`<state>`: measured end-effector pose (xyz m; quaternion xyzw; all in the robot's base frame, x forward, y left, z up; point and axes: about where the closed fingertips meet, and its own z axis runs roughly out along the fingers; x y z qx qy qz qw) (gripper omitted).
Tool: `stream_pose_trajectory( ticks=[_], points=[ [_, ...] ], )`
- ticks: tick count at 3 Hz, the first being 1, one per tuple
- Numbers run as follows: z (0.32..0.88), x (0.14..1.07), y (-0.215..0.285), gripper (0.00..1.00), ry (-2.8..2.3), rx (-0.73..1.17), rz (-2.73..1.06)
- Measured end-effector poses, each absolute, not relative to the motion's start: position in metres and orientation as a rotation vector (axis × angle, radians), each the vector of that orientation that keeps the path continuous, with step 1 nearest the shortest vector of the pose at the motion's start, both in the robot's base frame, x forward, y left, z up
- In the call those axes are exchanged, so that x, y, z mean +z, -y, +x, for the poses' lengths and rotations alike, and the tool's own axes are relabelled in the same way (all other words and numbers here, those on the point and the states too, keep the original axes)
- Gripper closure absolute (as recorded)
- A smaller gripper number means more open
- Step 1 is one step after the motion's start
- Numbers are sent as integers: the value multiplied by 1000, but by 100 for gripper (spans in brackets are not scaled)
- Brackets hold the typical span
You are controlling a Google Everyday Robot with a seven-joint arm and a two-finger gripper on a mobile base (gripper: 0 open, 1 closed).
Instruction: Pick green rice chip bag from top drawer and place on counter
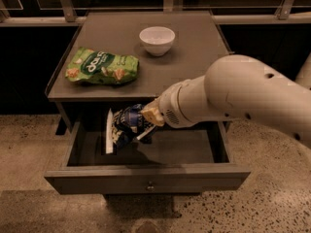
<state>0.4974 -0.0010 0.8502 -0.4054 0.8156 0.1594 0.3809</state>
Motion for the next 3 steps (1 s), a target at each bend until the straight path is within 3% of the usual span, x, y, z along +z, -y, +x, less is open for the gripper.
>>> stream_pose_trajectory(
  ticks=[3],
  points=[
    [493,959,70,100,-1961,228,-1074]
  ],
)
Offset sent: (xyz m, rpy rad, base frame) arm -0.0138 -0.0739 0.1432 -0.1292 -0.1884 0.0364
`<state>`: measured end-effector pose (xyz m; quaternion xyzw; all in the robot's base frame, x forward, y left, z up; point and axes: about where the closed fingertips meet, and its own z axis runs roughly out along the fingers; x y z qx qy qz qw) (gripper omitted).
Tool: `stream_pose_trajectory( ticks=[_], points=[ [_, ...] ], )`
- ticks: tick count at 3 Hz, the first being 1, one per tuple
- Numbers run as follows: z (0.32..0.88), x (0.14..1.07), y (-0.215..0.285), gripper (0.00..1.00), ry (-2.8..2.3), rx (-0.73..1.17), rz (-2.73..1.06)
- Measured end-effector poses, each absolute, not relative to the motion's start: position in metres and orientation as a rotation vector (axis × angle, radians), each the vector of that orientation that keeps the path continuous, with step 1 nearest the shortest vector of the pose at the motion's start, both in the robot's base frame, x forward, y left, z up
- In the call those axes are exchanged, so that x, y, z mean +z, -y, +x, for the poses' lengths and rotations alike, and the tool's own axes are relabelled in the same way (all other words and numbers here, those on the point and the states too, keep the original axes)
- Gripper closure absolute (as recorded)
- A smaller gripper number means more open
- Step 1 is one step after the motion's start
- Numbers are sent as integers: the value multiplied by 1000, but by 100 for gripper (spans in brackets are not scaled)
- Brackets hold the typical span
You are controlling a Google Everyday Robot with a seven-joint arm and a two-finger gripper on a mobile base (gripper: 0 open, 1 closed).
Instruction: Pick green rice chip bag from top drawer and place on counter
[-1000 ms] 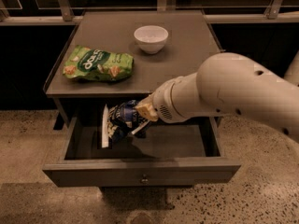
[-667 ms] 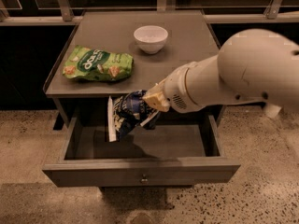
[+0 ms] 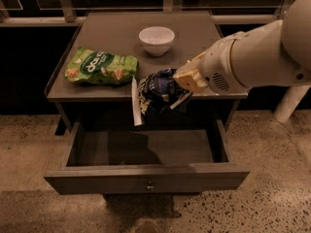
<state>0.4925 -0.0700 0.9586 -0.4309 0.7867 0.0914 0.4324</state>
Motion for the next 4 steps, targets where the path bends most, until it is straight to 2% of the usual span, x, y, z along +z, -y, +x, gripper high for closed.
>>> stream_pose_trajectory(
  ticks=[1,3,4],
  points=[
    [506,952,109,100,-1930,191,-957],
    [513,968,107,100,-1861,182,-938],
    [540,981,126,100,-1844,157,-916]
  ],
)
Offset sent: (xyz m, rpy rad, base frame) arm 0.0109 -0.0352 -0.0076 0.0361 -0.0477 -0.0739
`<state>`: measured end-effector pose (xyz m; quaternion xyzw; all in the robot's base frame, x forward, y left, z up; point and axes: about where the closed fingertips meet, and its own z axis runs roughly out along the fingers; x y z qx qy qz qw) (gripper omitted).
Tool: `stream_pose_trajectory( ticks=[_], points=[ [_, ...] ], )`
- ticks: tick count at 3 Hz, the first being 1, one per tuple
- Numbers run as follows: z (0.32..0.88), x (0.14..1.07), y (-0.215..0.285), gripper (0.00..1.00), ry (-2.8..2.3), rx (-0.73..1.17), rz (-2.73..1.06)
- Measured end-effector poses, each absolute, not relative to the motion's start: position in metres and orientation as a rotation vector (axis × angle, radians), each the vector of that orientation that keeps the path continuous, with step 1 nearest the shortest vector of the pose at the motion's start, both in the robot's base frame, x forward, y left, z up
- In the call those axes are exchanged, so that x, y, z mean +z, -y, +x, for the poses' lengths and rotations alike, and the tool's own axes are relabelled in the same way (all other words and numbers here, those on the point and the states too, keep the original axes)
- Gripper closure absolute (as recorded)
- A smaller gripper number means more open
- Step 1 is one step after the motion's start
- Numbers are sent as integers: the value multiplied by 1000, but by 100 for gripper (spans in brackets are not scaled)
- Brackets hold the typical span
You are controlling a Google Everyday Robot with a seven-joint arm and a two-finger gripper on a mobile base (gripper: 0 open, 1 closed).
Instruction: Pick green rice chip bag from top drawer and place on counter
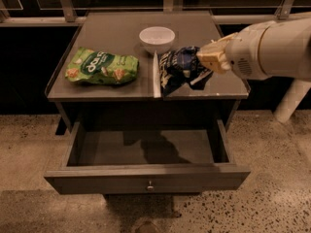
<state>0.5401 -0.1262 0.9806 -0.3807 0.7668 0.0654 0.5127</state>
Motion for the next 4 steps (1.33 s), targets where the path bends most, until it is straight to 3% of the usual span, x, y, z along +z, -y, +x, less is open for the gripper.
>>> stream_pose_trajectory(
  ticks=[2,4],
  points=[
    [605,999,178,100,-1852,119,-858],
    [628,957,207,100,-1950,155,-747]
  ],
)
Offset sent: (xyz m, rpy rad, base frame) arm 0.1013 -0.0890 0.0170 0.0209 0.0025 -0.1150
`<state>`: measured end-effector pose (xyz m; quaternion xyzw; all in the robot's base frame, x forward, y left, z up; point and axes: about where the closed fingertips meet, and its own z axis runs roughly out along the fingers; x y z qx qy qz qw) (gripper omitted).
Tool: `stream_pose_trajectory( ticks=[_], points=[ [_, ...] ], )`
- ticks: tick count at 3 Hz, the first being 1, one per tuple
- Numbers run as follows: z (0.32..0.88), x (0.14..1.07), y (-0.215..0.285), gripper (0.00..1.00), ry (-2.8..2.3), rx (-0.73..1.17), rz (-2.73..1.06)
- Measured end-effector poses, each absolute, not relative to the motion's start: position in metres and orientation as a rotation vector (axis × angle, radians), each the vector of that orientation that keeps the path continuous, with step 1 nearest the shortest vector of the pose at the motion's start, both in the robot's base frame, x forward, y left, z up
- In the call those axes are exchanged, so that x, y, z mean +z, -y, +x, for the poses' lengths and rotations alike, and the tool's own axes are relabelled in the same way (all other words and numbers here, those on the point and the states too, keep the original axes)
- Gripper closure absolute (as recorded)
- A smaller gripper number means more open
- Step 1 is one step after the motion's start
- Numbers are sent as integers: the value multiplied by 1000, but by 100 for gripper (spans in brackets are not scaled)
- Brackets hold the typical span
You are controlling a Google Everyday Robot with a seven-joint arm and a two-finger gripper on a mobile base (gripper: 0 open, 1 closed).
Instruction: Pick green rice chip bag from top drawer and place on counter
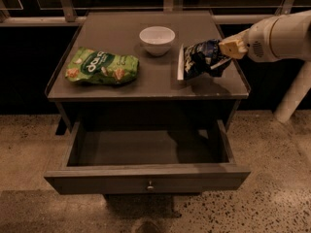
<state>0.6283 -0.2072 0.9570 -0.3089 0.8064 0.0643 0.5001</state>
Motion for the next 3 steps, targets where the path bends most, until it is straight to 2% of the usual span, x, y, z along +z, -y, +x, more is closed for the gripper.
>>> stream_pose_trajectory(
  ticks=[1,3],
  points=[
    [628,956,208,81,-1952,156,-745],
    [628,956,207,35,-1952,156,-746]
  ],
)
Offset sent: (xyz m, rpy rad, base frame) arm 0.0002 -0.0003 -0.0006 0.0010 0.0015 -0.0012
